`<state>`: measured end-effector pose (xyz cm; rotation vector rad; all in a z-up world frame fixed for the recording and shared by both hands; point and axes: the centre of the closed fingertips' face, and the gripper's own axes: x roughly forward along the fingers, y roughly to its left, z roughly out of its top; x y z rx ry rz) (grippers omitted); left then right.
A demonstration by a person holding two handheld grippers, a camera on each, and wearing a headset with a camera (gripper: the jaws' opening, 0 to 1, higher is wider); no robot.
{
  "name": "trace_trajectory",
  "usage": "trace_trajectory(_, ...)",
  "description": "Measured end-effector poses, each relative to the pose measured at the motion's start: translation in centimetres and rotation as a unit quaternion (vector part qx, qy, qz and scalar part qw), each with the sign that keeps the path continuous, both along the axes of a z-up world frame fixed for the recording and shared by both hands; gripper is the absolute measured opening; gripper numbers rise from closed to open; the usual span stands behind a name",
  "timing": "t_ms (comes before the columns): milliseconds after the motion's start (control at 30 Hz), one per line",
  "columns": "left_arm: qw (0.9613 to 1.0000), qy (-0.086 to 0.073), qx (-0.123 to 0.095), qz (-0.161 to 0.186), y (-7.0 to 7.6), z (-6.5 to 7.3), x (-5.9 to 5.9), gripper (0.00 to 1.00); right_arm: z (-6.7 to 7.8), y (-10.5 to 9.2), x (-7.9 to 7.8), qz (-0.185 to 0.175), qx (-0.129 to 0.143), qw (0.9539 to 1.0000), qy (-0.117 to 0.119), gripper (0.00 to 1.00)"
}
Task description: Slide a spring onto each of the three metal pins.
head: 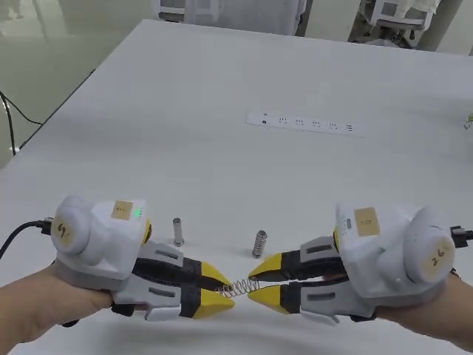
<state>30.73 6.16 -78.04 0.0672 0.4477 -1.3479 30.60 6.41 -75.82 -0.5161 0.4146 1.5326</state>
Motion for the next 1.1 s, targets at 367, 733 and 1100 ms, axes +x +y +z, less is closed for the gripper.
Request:
trace_trajectory(367,0.9999,-0.008,0.007,-0.004,-0.5,-0.5,0.2,0.02,1.2,2.4,-0.5,0.006,0.027,0.9996,-0.001,0.07)
trace_trajectory(733,0.9999,-0.008,0.011,-0.007,-0.7,-0.7,-0.1,0.02,1.0,3.0,-0.5,-0.005,0.056,0.9984,0.002,0.07)
trace_trajectory(1100,0.9999,0.002,0.003,0.016,-0.3,-0.4,0.3,0.05,1.4,3.1,-0.2,-0.013,0.065,0.9978,-0.001,0.07)
